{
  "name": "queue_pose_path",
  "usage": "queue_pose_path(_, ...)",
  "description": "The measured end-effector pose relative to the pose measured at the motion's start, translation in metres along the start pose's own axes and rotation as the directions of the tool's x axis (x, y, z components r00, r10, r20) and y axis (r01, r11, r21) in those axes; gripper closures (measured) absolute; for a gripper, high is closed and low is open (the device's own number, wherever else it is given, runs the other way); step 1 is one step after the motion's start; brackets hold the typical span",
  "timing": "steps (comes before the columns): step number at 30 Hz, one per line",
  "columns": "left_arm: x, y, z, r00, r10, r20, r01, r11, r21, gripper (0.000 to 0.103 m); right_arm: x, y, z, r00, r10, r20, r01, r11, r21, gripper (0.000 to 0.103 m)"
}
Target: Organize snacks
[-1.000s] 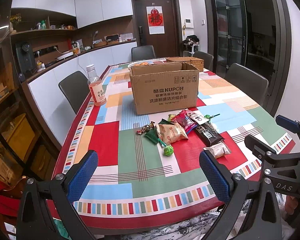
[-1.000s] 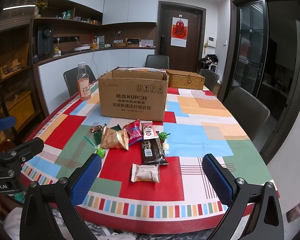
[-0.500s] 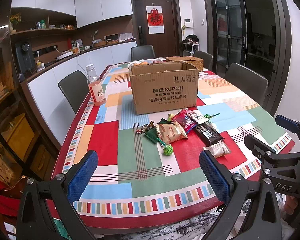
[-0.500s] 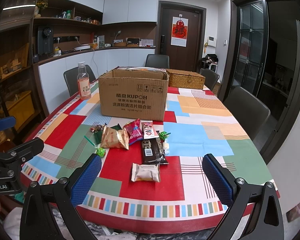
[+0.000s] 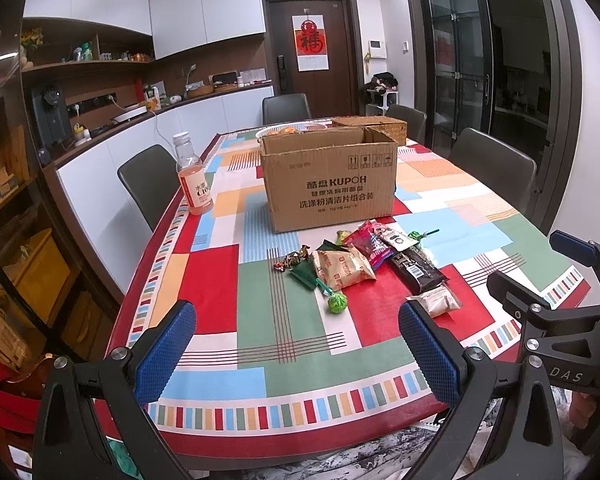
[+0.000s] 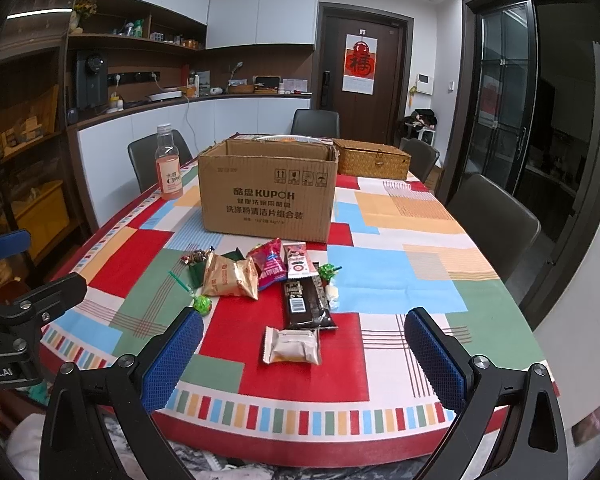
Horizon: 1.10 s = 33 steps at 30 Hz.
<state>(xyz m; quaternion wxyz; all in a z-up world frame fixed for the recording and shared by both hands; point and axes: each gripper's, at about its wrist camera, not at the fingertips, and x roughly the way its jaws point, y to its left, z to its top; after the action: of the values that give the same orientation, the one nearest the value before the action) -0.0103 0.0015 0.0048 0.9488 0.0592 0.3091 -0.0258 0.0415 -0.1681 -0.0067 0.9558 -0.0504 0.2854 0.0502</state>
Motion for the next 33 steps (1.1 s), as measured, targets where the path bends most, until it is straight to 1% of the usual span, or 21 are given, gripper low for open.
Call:
queue_pose_path(15,0.000,0.000,-0.001,1.000,-0.003,-0.004,0.003,1.000,0.000,0.000,0.001,0.002,-0.001,1.000,0.003,-0.010,-0.003,1.000,0.000,0.001)
queue_pose_path(22,0.006,0.001,0.000,0.999,-0.016,-0.028,0.015,1.000,-0.004,0.000,0.005,0.001,-0.003,1.000,0.007,-0.027,-0.006,1.000,0.004,0.001)
queue_pose_path(26,0.015,0.002,-0.001,0.998,-0.034,-0.052,0.034,0.999,-0.005,0.000,0.012,0.001,-0.004,0.998,0.014,-0.055,-0.013,1.000,0.007,0.001)
queue_pose_path(28,0.022,0.002,-0.001,0.996,-0.049,-0.068,0.049,0.999,-0.002,0.000,0.019,0.001,-0.005,0.997,0.018,-0.078,-0.018,1.000,0.010,0.001)
queue_pose_path(33,0.041,0.002,0.001,0.994,-0.060,-0.088,0.062,0.998,0.021,0.001,0.038,0.003,-0.008,0.989,0.031,-0.146,-0.029,0.999,0.014,0.001)
